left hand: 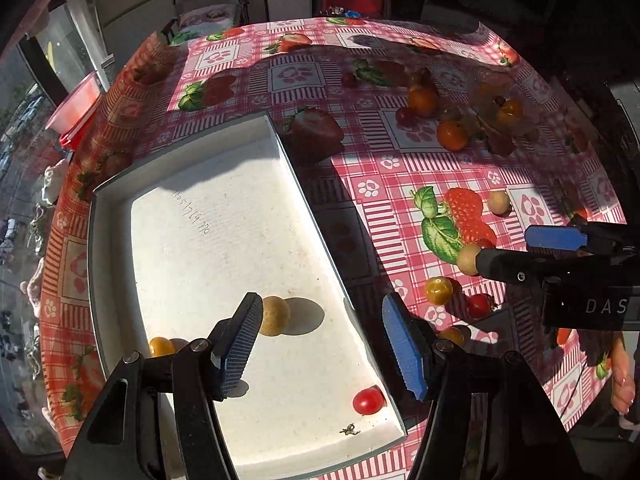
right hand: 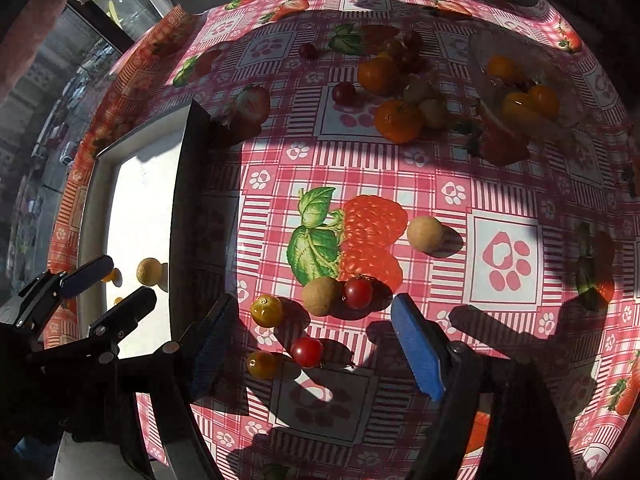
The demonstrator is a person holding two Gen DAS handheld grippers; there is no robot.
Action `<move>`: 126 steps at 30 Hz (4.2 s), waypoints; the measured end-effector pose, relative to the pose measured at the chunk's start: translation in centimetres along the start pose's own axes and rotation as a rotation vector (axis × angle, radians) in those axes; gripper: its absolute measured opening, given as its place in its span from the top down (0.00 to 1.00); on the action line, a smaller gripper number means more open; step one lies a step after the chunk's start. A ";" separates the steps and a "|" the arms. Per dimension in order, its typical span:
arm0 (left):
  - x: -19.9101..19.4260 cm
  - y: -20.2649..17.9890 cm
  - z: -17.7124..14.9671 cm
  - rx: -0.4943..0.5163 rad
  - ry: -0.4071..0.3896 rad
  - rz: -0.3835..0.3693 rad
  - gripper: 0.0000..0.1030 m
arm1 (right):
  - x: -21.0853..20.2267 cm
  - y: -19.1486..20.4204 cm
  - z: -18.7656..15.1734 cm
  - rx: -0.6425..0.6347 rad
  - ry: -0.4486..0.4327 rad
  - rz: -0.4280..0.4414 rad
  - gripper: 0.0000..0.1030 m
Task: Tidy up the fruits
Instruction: 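Grasp a yellow cherry tomato with the left tool while the right tool grasps a brown longan, then carry both held fruits over the white tray with both tools, then open both tools to release the fruits into the white tray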
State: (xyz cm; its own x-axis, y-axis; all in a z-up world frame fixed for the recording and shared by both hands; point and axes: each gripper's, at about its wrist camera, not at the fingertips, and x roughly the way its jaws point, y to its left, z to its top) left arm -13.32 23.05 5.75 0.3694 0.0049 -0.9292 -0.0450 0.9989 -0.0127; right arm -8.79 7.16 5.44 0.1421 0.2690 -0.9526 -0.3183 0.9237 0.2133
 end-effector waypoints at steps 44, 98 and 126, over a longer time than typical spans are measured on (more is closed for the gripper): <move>5.0 -5.9 0.7 -0.008 0.105 -0.107 0.77 | 1.0 -6.1 1.8 0.048 -0.039 0.010 0.72; 3.7 13.2 -2.6 -0.258 0.045 0.139 0.77 | 6.7 16.7 4.3 -0.334 0.080 0.118 0.72; 3.0 13.4 -2.9 -0.254 0.051 0.181 0.35 | 7.8 17.1 4.3 -0.303 0.096 0.179 0.18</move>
State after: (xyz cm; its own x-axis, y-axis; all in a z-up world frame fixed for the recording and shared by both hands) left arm -15.56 36.35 1.73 0.2872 0.1730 -0.9421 -0.3385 0.9384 0.0691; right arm -9.07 26.24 2.57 -0.0256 0.3789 -0.9251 -0.5956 0.7374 0.3185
